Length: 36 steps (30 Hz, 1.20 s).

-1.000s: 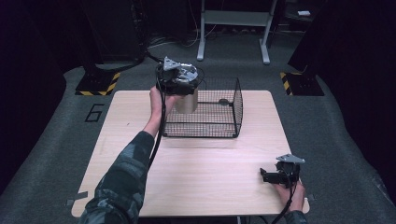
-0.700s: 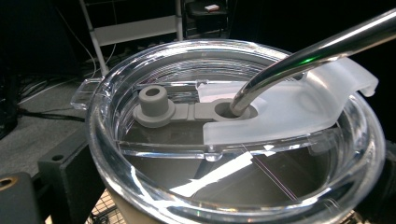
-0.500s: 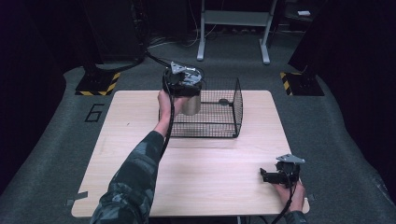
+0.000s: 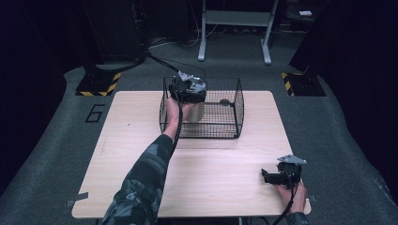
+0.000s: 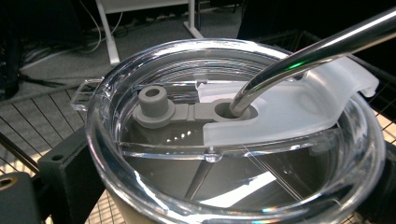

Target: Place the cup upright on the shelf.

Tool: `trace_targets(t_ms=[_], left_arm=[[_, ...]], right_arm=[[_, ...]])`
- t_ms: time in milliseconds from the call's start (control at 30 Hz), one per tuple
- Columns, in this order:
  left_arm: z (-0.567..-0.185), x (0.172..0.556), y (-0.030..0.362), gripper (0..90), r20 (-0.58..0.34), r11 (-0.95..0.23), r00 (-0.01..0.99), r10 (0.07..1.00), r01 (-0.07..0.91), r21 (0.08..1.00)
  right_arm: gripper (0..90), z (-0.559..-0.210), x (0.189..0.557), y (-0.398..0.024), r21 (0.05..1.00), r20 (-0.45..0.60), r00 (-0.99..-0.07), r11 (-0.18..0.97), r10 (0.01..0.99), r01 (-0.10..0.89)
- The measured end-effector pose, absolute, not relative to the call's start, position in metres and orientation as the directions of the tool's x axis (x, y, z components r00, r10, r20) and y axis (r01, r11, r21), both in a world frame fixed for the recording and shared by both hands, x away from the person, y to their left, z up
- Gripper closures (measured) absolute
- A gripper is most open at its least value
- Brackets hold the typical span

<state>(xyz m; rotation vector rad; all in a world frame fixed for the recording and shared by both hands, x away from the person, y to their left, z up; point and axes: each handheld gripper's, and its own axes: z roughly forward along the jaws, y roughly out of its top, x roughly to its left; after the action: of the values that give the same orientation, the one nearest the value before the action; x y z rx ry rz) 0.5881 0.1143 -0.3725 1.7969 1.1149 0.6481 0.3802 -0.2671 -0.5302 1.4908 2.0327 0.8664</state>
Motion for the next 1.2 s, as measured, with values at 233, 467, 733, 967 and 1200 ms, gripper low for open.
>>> trace_targets(t_ms=[233, 467, 733, 967, 1200], left_arm=[[-0.386, 0.592, 0.111, 4.0, -0.029, -0.193, 0.449, 0.893, 0.441, 0.877], [-0.398, 0.594, 0.107, 3.9, -0.026, -0.203, 0.447, 0.894, 0.456, 0.867], [-0.406, 0.595, 0.102, 3.9, -0.011, -0.221, 0.448, 0.894, 0.463, 0.858], [-0.413, 0.589, 0.100, 3.9, 0.022, -0.248, 0.456, 0.890, 0.443, 0.862], [-0.415, 0.582, 0.107, 3.7, 0.011, -0.248, 0.462, 0.887, 0.454, 0.856]], right_arm=[[0.2, -0.530, 0.380, -0.267, 0.724, -0.007, -0.298, 0.210, 0.955, 0.657], [0.2, -0.530, 0.380, -0.267, 0.723, -0.011, -0.302, 0.216, 0.953, 0.656], [0.2, -0.530, 0.380, -0.267, 0.723, -0.011, -0.301, 0.216, 0.953, 0.656], [0.2, -0.530, 0.380, -0.267, 0.723, -0.011, -0.302, 0.216, 0.953, 0.656], [0.2, -0.530, 0.380, -0.267, 0.725, -0.009, -0.297, 0.211, 0.955, 0.655]])
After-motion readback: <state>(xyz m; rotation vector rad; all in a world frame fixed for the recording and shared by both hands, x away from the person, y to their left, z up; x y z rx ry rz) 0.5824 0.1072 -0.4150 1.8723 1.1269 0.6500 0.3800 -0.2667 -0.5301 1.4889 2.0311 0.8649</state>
